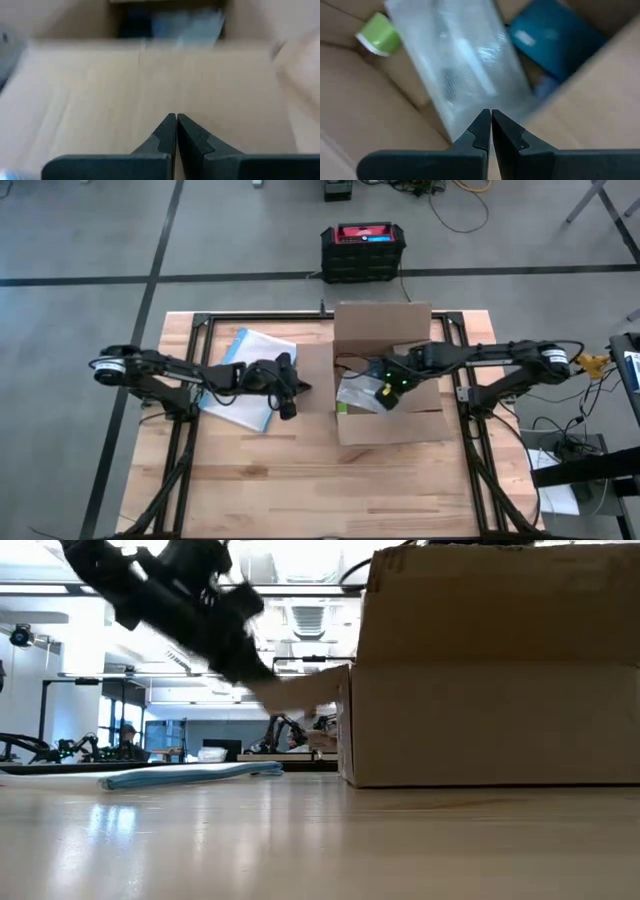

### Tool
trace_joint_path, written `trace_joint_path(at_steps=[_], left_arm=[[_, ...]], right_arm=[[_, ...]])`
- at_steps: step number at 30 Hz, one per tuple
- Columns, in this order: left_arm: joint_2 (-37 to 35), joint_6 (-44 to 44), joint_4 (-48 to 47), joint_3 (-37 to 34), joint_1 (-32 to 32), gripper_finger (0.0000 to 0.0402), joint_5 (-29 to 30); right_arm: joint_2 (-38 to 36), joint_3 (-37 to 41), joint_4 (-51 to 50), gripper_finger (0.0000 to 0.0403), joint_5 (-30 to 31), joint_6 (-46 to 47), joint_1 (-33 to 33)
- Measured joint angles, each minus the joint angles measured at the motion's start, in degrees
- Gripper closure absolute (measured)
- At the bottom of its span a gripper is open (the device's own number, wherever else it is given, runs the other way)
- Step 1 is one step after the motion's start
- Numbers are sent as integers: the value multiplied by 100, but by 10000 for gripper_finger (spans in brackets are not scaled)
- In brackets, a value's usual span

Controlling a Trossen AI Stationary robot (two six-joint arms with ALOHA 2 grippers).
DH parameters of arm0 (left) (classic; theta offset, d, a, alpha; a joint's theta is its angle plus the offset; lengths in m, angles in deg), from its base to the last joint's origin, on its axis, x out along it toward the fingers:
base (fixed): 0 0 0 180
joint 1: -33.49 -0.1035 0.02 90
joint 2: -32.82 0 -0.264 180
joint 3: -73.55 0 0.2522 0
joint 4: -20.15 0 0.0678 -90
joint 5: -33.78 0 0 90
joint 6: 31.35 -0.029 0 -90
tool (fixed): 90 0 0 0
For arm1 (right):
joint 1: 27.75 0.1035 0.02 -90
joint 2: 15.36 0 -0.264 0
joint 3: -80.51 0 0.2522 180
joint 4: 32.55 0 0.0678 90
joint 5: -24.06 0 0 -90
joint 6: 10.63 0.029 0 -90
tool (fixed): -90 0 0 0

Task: Unpack boxes
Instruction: Open the cardboard box using the gray cutter

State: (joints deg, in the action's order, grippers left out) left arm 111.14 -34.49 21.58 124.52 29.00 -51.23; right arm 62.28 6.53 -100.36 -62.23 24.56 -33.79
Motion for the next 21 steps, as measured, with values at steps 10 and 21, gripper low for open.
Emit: trace_joint_path(at_steps=[10, 21], left_arm=[[335, -665, -1402, 1272, -7, 402, 1], [-168, -460, -4403, 2321, 73, 402, 499]], right_arm=[[1308, -451, 2093, 403, -427, -1225, -37], [2659, -2095, 2898, 403, -1154, -2524, 232]])
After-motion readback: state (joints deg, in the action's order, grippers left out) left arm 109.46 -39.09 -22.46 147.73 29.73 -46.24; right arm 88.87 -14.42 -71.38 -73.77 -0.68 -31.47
